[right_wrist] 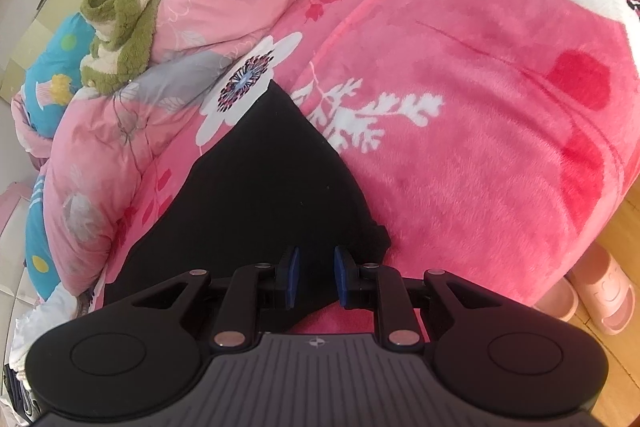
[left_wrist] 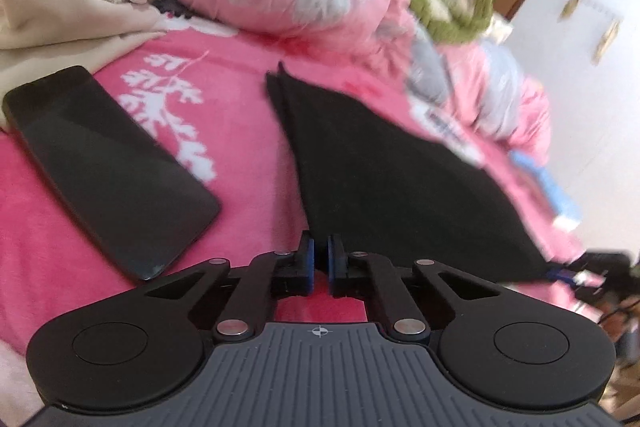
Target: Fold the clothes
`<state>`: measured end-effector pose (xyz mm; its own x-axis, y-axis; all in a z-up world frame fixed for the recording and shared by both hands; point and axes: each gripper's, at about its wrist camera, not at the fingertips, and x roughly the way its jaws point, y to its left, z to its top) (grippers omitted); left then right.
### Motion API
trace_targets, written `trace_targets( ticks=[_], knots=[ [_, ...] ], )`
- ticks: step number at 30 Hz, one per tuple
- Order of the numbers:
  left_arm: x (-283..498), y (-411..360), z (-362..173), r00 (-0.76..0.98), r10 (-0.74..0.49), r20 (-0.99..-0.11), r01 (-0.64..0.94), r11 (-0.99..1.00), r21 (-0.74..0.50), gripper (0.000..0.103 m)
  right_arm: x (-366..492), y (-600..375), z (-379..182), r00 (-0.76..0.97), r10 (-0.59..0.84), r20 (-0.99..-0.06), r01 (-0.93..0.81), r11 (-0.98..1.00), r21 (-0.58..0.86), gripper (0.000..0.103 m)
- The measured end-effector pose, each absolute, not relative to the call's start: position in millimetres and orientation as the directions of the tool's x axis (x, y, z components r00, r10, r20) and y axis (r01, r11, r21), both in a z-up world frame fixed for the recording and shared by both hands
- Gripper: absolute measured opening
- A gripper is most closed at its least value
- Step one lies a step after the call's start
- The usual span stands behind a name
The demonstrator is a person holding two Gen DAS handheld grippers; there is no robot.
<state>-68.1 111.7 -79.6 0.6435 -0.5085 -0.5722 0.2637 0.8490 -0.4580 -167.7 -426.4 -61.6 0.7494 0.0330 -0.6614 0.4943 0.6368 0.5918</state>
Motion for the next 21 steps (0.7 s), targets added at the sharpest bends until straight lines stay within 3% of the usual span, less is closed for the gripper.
trace_targets(
  ticks=[8, 12, 18, 21],
  knots=[
    [-72, 104, -81, 0.640, -0.442, -0.628, 0.248, 0.893, -0.376, 0.008, -173, -435, -67, 0.760, 0.032, -0.649, 0.493, 0.623, 0.608, 0.020],
    [-85, 109, -74, 0.655, -0.395, -0.644, 0.207, 0.914, -0.350, 0.009, -169, -424, -55, 0.759, -0.005, -0.651, 0.471, 0.694, 0.544, 0.021],
    [-100, 103, -50, 0.718, -0.345, -0.605, 0.220, 0.936, -0.273, 0.012, -141, -363, -28, 0.791, 0.076, -0.607, 0.243, 0.872, 0.425, 0.021],
    [-89, 75, -40, 0.716, -0.389, -0.580, 0.301, 0.921, -0.246, 0.022, -123, -314, -30, 0.771, 0.198, -0.605, 0.049, 0.929, 0.366, 0.021]
  ],
)
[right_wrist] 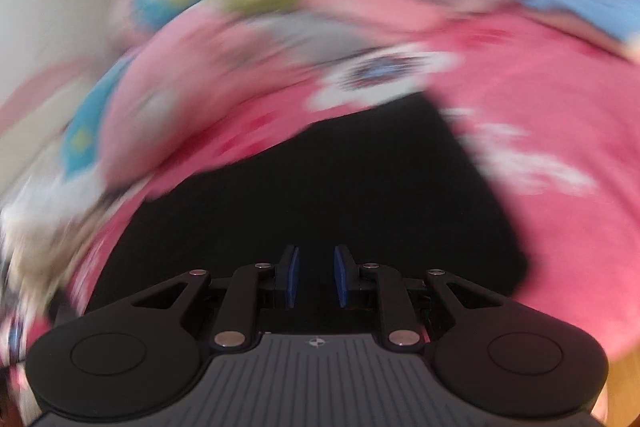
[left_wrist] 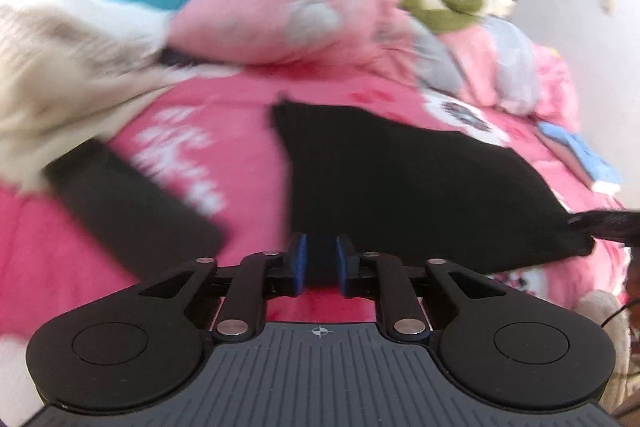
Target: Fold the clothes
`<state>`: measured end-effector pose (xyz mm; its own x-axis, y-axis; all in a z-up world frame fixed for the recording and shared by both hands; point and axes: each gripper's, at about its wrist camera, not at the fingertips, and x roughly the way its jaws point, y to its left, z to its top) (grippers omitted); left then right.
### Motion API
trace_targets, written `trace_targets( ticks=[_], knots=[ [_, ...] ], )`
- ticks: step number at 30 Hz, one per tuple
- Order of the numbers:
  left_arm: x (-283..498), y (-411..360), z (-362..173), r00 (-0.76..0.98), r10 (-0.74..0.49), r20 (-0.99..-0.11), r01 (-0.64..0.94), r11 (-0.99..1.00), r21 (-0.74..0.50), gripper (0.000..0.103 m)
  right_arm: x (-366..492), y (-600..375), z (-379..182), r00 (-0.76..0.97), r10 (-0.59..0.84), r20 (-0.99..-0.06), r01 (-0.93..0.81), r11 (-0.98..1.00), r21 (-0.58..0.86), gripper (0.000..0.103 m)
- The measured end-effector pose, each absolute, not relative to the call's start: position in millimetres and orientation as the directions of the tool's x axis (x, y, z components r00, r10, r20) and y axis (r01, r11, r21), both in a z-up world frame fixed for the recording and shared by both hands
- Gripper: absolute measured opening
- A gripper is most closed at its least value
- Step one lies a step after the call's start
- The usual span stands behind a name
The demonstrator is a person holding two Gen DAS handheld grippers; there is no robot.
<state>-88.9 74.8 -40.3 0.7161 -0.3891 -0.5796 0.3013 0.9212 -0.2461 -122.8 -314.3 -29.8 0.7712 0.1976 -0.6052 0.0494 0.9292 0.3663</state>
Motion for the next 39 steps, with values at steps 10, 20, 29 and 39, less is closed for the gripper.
trace_targets(
  ticks=[10, 20, 29, 39],
  knots=[
    [-66, 24, -78, 0.662, -0.396, -0.637, 0.329, 0.916, -0.228, 0.034, -148, -247, -60, 0.706, 0.205, -0.678, -0.142, 0.979, 0.148, 0.021],
    [-68, 30, -76, 0.654, -0.421, -0.628, 0.327, 0.907, -0.267, 0.042, -132, -308, -52, 0.706, -0.043, -0.707, 0.071, 0.997, 0.010, 0.021],
    [-69, 36, -77, 0.642, -0.460, -0.614, 0.341, 0.888, -0.309, 0.047, -170, -365, -26, 0.688, -0.193, -0.700, 0.328, 0.943, 0.062, 0.022],
    [-67, 41, -78, 0.634, -0.479, -0.607, 0.347, 0.878, -0.330, 0.047, -144, -381, -66, 0.697, -0.026, -0.717, 0.260, 0.941, 0.218, 0.011]
  ],
)
